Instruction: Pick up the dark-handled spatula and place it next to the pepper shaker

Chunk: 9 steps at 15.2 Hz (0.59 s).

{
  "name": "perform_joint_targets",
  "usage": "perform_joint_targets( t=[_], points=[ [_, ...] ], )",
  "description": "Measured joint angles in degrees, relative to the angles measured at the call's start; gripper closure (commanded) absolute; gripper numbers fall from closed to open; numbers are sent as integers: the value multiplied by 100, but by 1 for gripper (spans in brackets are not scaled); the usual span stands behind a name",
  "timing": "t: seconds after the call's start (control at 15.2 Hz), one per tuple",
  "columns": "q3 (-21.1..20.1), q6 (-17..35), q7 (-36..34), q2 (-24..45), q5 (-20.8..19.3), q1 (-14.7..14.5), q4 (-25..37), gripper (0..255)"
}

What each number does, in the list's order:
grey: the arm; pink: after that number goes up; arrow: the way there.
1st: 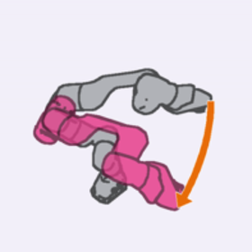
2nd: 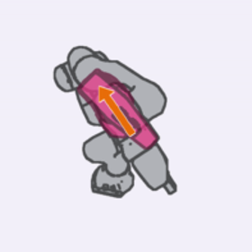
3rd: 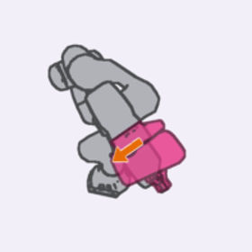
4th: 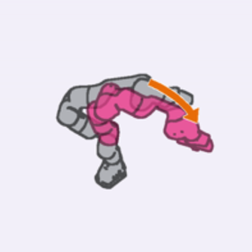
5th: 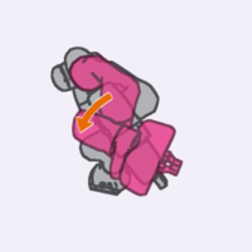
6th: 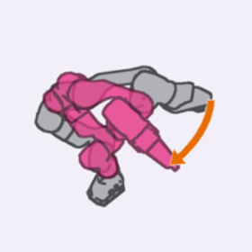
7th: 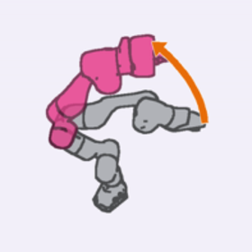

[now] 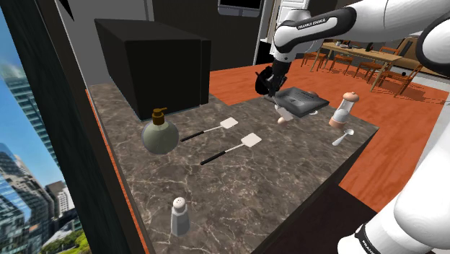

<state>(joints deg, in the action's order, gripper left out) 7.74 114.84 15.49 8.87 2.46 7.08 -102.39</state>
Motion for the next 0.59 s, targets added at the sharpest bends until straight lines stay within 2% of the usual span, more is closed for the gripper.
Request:
perform_joint_targets(
  t=[0.59],
  points=[
    [11, -653, -10, -78, -19, 10, 575, 255]
  ],
)
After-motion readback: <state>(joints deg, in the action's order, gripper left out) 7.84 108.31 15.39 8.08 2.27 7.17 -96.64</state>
